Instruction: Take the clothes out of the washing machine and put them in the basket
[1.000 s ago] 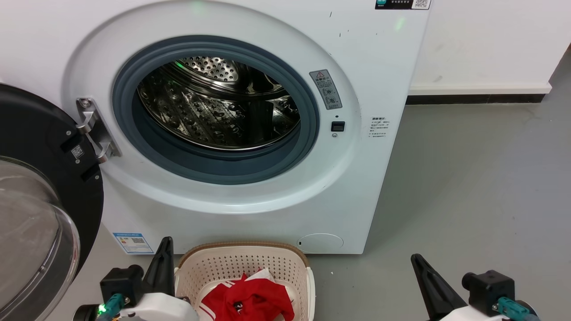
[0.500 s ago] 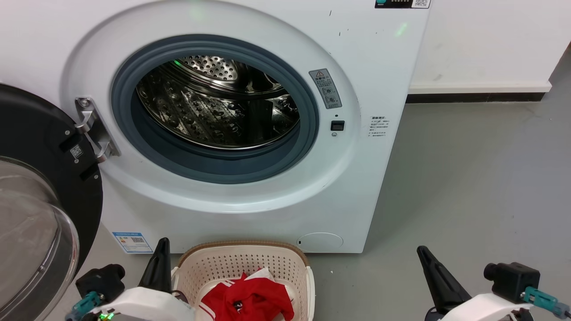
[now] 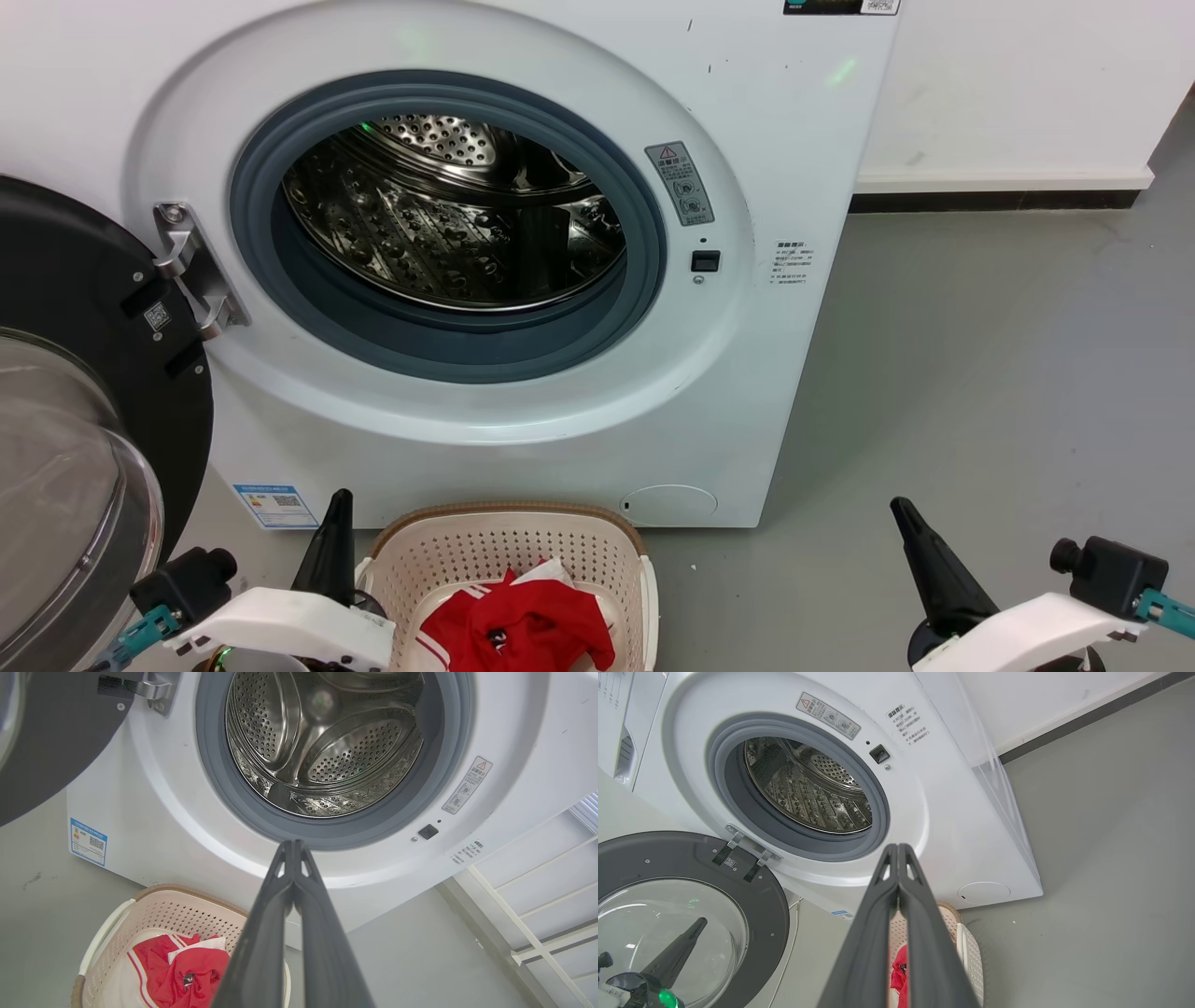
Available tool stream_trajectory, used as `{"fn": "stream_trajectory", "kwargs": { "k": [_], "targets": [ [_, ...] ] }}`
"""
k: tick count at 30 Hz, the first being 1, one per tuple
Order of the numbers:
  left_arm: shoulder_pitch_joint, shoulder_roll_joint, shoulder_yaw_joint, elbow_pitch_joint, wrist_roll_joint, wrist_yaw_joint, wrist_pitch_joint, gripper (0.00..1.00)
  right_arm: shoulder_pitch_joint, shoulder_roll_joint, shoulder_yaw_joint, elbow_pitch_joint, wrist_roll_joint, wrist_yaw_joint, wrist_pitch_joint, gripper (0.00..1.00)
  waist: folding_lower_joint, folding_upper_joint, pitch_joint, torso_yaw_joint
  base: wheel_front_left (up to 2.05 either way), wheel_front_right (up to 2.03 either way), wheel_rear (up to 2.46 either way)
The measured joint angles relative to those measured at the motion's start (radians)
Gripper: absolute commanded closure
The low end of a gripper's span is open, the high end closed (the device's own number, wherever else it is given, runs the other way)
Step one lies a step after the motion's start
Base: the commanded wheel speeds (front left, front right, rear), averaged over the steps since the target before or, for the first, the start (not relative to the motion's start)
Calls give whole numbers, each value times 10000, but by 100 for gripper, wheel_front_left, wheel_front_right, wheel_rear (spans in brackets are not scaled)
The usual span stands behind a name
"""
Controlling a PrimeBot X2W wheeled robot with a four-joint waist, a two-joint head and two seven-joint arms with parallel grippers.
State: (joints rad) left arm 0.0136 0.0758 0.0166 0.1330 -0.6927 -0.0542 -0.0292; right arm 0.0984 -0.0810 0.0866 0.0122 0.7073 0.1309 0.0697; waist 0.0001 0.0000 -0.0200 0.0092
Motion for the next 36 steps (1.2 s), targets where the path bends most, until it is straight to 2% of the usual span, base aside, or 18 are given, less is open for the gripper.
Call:
{"fn": "stream_trajectory", "kwargs": {
  "k": [17, 36],
  "targets": [
    [-241, -96, 249, 295, -2295, -165, 357, 100, -450, -59, -309, 573, 2420, 0, -33, 100, -1, 0, 43, -17, 0, 0, 0],
    [-583, -150, 493, 556, -4449, -341, 696, 100, -967, -77, -650, 1118, 4633, -2, -33, 100, 0, 0, 90, -36, 0, 0, 0]
  ]
}}
